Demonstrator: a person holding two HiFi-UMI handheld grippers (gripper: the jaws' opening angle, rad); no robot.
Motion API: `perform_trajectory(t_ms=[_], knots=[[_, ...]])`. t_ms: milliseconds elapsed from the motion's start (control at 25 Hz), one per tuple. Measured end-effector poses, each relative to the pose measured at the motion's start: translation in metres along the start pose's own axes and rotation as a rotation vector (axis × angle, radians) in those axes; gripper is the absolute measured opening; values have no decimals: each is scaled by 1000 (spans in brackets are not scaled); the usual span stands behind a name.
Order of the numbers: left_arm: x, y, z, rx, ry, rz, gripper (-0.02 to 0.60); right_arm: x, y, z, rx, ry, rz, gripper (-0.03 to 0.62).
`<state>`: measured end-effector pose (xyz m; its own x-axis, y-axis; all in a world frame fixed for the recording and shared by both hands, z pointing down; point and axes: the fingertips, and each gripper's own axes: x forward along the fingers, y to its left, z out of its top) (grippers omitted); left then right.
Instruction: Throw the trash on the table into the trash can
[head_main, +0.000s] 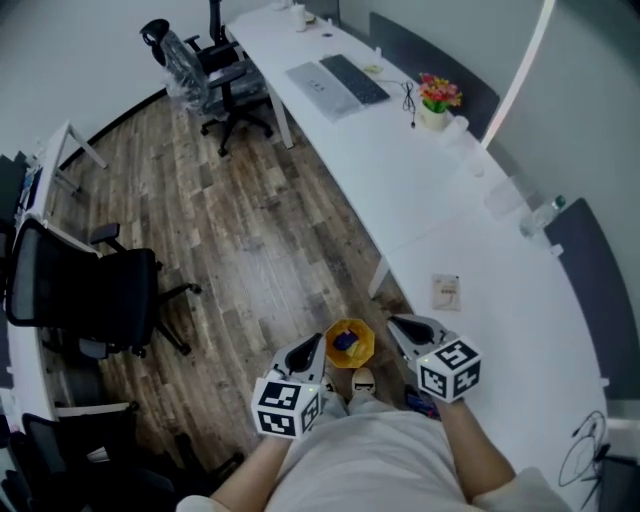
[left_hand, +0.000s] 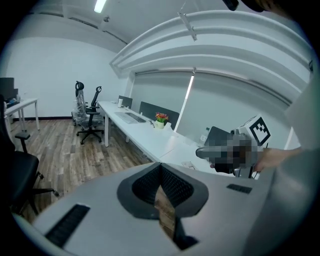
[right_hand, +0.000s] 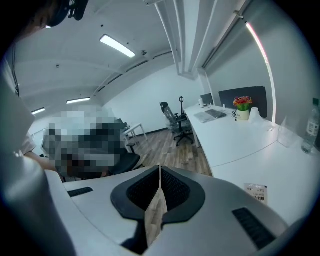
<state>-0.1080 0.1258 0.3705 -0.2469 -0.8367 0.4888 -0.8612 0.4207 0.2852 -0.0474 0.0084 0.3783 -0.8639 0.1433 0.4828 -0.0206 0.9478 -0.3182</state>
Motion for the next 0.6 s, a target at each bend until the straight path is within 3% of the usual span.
perform_trajectory(t_ms=[280, 600], knots=[[3, -8, 12, 17, -17, -19, 0, -11, 6, 16, -24, -27, 7, 38], [4, -30, 9, 44, -13, -73, 0, -23, -1, 4, 8, -35, -15, 38]])
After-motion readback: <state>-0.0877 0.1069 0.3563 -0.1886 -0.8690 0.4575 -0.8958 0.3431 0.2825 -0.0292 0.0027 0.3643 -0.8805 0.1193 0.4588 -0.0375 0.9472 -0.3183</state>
